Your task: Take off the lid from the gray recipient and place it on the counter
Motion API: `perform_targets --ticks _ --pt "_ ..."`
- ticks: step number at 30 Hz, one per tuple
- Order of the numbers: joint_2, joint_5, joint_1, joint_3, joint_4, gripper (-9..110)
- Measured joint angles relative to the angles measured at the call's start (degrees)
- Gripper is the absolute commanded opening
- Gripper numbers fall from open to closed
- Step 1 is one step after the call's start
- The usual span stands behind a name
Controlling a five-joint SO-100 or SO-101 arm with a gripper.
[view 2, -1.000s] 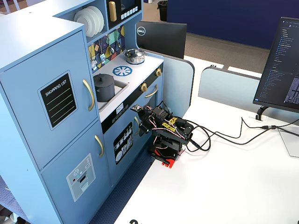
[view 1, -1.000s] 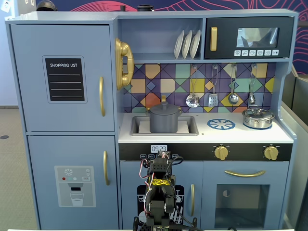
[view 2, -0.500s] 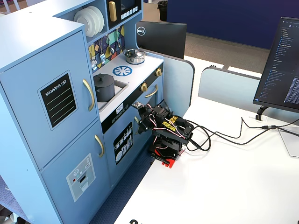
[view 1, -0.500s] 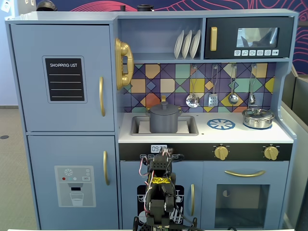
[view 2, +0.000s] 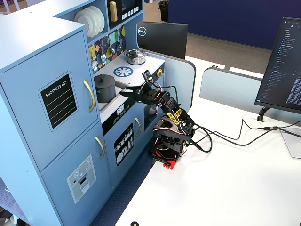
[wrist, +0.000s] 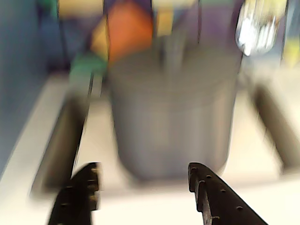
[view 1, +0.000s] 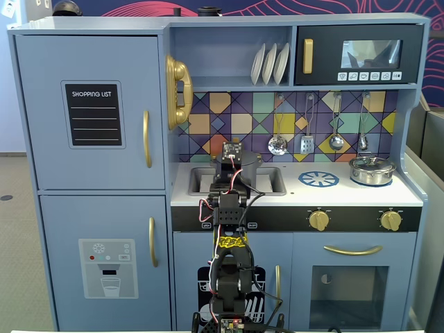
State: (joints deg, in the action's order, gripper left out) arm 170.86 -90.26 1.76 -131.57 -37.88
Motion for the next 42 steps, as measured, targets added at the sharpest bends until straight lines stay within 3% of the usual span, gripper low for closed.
perform_targets --ticks 12,42 --pt "-9.67 -2.46 2.29 0.0 20.13 23" --pt "-36.21 -4.39 2.29 9.93 29.88 18"
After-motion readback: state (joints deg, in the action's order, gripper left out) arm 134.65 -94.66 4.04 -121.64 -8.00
